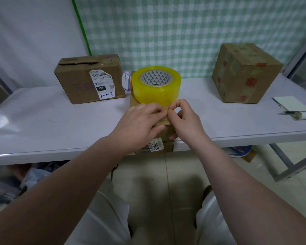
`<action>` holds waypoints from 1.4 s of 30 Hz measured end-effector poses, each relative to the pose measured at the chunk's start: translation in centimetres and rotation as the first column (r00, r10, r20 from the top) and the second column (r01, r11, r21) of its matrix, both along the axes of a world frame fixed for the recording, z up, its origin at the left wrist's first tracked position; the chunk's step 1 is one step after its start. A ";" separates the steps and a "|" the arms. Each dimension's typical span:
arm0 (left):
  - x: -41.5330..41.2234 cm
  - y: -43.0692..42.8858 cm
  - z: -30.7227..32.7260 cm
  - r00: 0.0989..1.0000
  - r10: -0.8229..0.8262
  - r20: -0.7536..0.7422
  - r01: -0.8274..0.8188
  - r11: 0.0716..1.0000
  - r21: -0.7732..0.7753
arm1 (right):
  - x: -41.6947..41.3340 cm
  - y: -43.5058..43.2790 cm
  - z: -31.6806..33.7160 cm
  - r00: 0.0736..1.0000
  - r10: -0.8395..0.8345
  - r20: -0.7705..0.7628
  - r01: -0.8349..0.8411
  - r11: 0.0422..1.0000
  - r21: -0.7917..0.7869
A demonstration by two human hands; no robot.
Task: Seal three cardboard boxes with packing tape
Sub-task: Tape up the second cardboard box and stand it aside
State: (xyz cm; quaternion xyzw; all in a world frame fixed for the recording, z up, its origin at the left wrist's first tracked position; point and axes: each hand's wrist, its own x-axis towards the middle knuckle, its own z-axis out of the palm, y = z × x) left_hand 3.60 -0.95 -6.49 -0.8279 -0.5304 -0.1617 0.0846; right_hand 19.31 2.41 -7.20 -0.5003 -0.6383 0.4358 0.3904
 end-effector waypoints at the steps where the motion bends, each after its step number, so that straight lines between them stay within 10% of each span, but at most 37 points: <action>1: -0.1 0.0 0.0 1.000 0.005 -0.002 -0.005 1.000 -0.009 | 0.1 0.0 0.2 1.000 0.011 -0.015 -0.012 0.999 -0.036; 4: -0.2 -0.2 0.2 1.000 0.008 -0.003 -0.008 1.000 -0.027 | 0.2 0.2 0.6 1.000 0.016 0.022 -0.015 0.999 -0.051; 10: -1.5 0.0 1.2 0.987 0.058 0.149 -0.052 0.998 -0.047 | -0.7 2.1 2.9 0.907 -0.320 0.274 0.110 0.808 0.579; 14: -2.1 0.3 1.5 0.976 0.115 0.185 -0.107 0.993 -0.057 | -2.3 4.2 4.6 0.773 -0.184 0.607 -0.212 0.827 0.521; 20: -2.3 1.0 2.4 0.922 0.269 0.280 -0.239 0.961 -0.137 | -3.7 5.3 4.8 0.769 -0.104 0.631 -0.267 0.844 0.465; 22: -2.0 1.2 3.6 0.721 0.400 0.565 -0.312 0.916 -0.250 | -3.7 4.6 4.8 0.816 -0.167 0.554 -0.218 0.798 0.562; 25: -1.7 1.4 6.3 0.060 0.469 0.881 -0.079 0.882 -0.465 | -3.4 3.1 5.4 0.885 -0.247 0.395 -0.140 0.668 0.731; 32: -0.3 1.4 8.7 -0.250 0.332 0.910 0.151 0.941 -0.302 | -3.3 0.2 6.4 0.930 -0.249 0.269 -0.172 0.350 0.921; 38: -2.8 -1.2 8.1 0.073 0.440 0.895 0.091 0.891 -0.445 | -0.7 -1.3 8.0 0.980 -0.174 -0.092 0.182 0.620 0.764; 42: -3.4 -2.5 7.2 0.279 0.449 0.849 0.280 0.808 -0.519 | -0.2 -1.1 10.5 0.976 0.141 -0.163 -0.106 0.972 0.209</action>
